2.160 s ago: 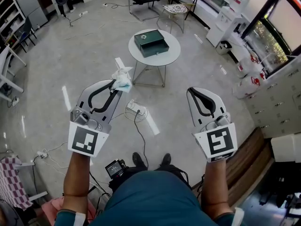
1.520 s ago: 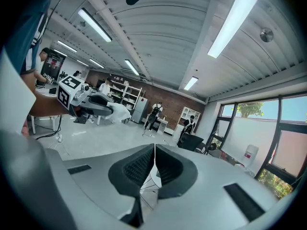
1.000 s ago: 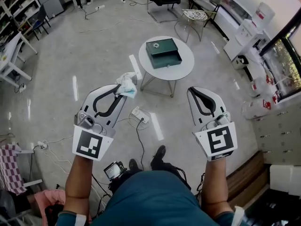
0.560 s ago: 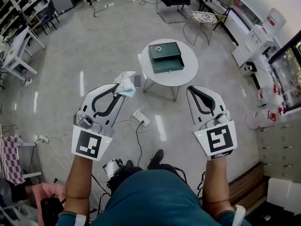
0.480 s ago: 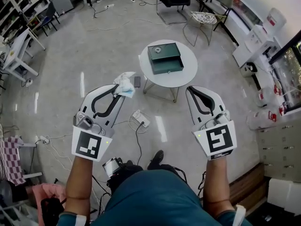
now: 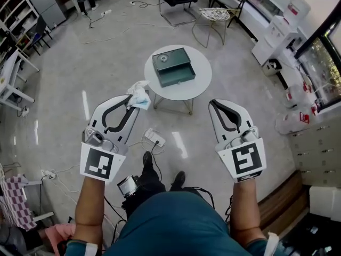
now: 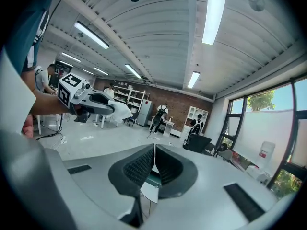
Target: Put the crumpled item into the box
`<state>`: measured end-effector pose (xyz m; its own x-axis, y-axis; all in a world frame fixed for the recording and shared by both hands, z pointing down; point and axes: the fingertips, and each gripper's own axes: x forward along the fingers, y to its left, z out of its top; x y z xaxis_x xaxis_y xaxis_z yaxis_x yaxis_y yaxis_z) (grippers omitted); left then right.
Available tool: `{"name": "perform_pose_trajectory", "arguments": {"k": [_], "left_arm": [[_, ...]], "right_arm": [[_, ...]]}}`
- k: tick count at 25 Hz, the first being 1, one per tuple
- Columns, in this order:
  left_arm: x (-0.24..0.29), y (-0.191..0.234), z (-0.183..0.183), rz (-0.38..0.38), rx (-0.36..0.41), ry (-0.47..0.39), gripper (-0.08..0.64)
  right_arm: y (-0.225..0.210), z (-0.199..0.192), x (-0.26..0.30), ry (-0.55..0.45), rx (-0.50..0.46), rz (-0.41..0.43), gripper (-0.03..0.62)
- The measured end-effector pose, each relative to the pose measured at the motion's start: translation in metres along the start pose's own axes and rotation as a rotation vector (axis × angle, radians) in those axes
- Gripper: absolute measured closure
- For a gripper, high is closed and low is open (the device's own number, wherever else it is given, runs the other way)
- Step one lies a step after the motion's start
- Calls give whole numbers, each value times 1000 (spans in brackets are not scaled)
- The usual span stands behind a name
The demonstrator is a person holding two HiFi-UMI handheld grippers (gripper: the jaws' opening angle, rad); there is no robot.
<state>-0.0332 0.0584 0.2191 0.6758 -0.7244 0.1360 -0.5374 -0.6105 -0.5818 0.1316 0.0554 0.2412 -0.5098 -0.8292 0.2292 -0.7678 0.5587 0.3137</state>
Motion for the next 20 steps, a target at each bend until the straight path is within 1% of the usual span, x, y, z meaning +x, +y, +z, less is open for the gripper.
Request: {"name": "perform_pose_trajectory", "arguments": {"k": [3, 10, 13, 17, 20], "left_arm": [[14, 15, -11, -45, -6, -34, 473], [55, 54, -23, -155, -2, -138, 473], [69, 71, -36, -194, 3, -168, 473], [82, 95, -56, -233, -12, -199, 473], [91, 110, -68, -261, -15, -224, 474]], "right_arm": [[-4, 4, 10, 23, 10, -53, 554], [-19, 18, 43, 63, 30, -184, 554], [-21, 20, 63, 77, 38, -221, 554], [-21, 24, 91, 117, 59, -270, 554], [-23, 30, 111, 122, 50, -299, 554]]}}
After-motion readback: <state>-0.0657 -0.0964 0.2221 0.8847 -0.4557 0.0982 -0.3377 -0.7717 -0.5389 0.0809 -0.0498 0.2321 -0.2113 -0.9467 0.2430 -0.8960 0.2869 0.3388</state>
